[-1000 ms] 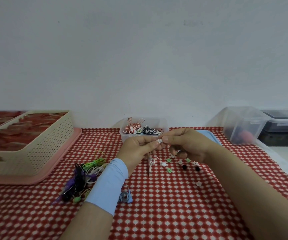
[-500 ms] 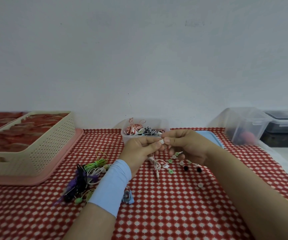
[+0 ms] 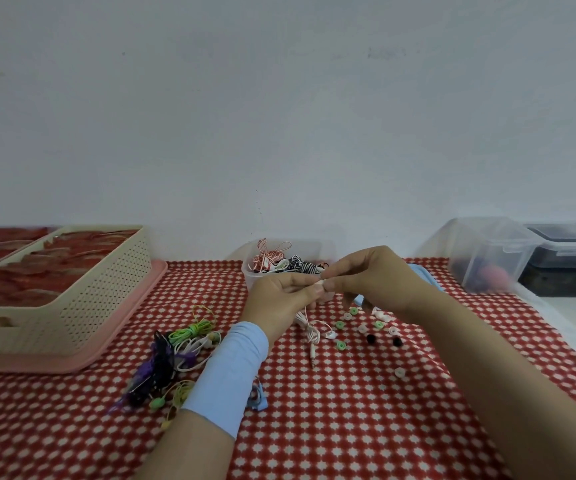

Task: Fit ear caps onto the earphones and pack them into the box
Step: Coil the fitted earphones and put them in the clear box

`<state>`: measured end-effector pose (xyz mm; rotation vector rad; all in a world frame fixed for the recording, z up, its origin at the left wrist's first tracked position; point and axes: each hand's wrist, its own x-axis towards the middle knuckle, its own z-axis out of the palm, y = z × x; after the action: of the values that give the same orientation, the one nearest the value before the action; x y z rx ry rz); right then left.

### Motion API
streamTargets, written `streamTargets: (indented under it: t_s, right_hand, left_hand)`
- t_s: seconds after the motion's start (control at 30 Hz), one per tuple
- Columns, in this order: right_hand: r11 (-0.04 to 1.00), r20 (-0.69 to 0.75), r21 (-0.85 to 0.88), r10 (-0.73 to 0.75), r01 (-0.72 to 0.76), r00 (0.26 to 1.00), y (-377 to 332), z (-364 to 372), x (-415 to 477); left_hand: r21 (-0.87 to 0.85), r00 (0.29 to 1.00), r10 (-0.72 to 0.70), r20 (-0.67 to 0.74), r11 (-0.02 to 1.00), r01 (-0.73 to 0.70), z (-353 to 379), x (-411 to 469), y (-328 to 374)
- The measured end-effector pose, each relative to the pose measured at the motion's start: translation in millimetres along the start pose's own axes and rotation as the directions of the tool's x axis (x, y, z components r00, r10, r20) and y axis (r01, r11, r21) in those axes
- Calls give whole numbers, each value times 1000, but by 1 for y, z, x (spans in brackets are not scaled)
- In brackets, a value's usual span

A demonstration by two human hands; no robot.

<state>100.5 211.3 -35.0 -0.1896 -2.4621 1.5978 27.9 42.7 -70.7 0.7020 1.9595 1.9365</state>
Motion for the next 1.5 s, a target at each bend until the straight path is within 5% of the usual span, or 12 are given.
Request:
streamTargets:
  t_s: [0.23,0.53,1.1,1.5]
  right_hand:
    - [996,-3,-88,-32,32,999,4,3,1]
    - [983,62,-118,-133,140,989,2,-2,-1]
    - [982,272,114,115,-151,955,5,-10,-4]
    - [994,115,109,-23,10,993,-1,-9,-3]
  left_hand:
    - [130,999,16,-50,991,-9,-3,3,-3]
    - [17,997,-72,28,997,71,-6,1,-2]
    - [-43,973,-29,230,998,39,-10,-4,-3]
    - [-113,996,-30,89,993,40,-5,1,-1]
